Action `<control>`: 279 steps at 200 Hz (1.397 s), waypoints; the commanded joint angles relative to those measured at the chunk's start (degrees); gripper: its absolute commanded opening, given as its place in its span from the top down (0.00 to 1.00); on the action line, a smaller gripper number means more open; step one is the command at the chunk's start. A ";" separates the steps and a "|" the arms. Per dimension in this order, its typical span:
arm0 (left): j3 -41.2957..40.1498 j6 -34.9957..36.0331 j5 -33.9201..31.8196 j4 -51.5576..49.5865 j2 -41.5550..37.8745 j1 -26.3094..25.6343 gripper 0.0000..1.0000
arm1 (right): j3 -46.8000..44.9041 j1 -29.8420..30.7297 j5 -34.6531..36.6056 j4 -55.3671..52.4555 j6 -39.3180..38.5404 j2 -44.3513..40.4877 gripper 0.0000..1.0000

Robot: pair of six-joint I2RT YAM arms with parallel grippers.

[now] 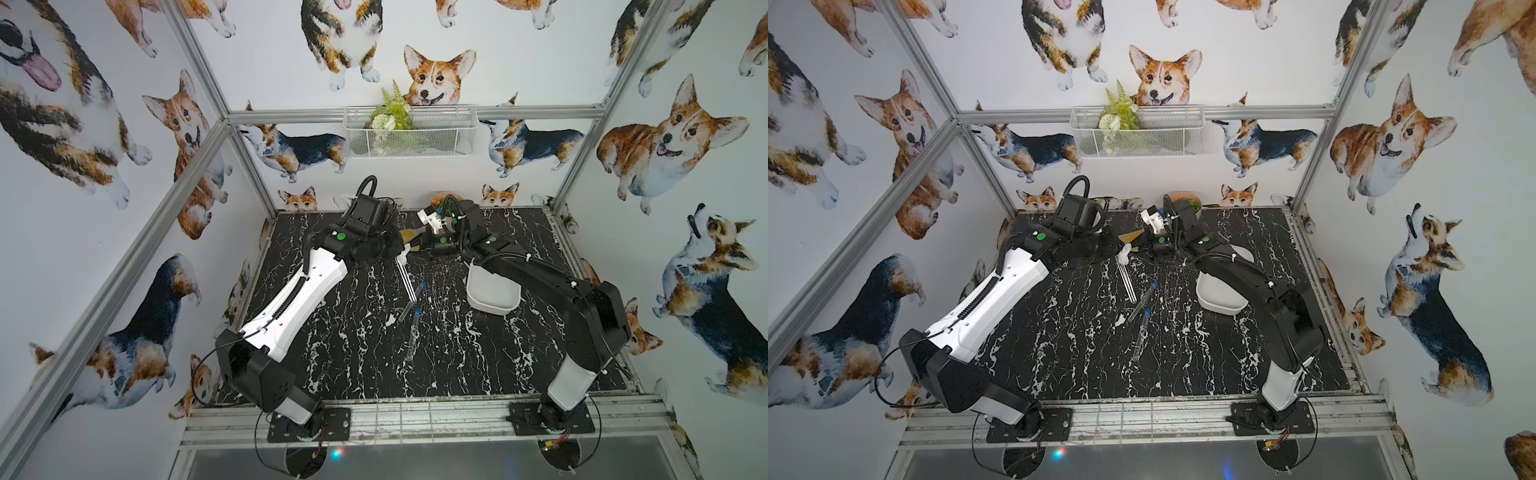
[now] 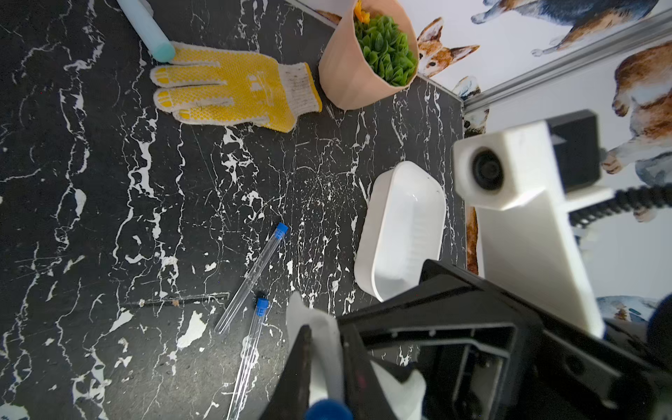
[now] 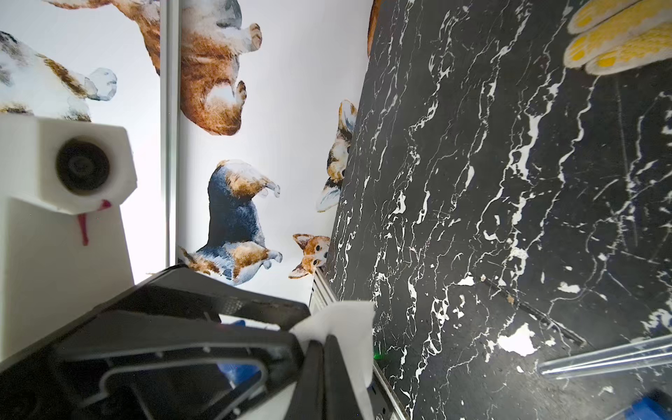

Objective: Wipe the exteriors of test tubes
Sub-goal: Wipe the dirt from the test tube.

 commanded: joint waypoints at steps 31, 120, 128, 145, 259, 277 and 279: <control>3.04 0.03 -1.88 1.35 2.44 1.43 0.89 | -7.74 0.48 -2.88 3.69 1.95 -5.92 1.00; 7.88 1.20 -0.59 0.11 5.68 2.54 0.90 | -10.55 1.02 -2.52 0.53 0.46 -8.36 1.00; 7.08 0.70 -0.63 0.27 5.10 2.48 0.90 | -9.19 0.93 -2.19 0.49 0.50 -7.40 1.00; 5.00 -0.39 -0.59 0.80 3.49 2.22 0.90 | -5.53 0.59 -1.72 -0.10 0.37 -4.87 1.00; 7.18 -0.34 -3.34 0.88 5.48 0.59 0.90 | -3.28 -0.24 -7.01 1.93 3.04 -1.91 1.00; 8.65 0.84 -3.61 0.52 6.28 0.84 0.90 | -6.93 -0.26 -7.62 -0.10 1.51 -4.89 1.00; 8.72 0.93 -3.62 0.49 6.30 0.86 0.90 | -7.23 -0.27 -7.63 -0.44 1.20 -5.21 1.00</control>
